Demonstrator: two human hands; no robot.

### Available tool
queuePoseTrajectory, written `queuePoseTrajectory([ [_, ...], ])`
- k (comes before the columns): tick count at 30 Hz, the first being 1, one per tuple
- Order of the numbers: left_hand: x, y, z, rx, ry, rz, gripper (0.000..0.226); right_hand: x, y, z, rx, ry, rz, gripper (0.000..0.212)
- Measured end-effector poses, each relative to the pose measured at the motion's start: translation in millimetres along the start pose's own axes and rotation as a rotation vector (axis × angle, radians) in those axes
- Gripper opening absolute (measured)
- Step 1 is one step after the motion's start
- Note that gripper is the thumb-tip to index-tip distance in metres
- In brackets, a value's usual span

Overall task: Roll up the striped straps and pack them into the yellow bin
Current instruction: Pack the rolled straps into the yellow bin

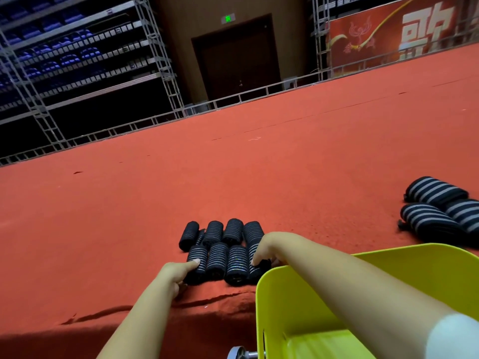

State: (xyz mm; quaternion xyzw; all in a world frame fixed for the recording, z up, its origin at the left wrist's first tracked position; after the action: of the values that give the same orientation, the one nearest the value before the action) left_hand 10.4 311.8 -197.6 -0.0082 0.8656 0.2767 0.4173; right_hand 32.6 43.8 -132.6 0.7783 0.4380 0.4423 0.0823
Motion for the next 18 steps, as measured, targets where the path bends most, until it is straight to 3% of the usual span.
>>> queuePoseTrajectory([
  [3,-10.1,-2.3,-19.0,-0.034,-0.040,0.023,0.024,6.2,2.6,-7.8,-0.029,0.055,-0.015,0.045],
  [6,-14.4,1.8,-31.2,-0.097,-0.057,0.017,0.020,8.8,6.9,-13.2,-0.090,0.100,-0.018,0.041],
  [9,-14.6,10.8,-53.4,-0.134,-0.072,-0.023,0.020,12.5,20.2,-24.0,-0.166,0.147,0.044,0.015],
  [12,-17.5,21.4,-78.7,-0.132,-0.131,-0.086,0.018,9.5,42.5,-41.6,-0.310,0.185,0.204,0.021],
  [18,-47.0,24.8,-147.6,-0.034,-0.356,-0.155,0.015,-5.5,65.6,-81.1,-0.307,0.292,0.478,0.020],
])
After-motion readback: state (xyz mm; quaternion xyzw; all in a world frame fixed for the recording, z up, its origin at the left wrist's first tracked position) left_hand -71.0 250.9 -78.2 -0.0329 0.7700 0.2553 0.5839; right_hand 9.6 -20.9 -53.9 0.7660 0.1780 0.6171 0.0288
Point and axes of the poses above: each hand's wrist, its own z-axis towards the middle knuckle, its own y-axis out of the back of the hand, x = y × z, the point moved 7 cm from there along z, towards the middle knuckle, and after that the axes turned 11 degrees about z, right-handed, at the moved point
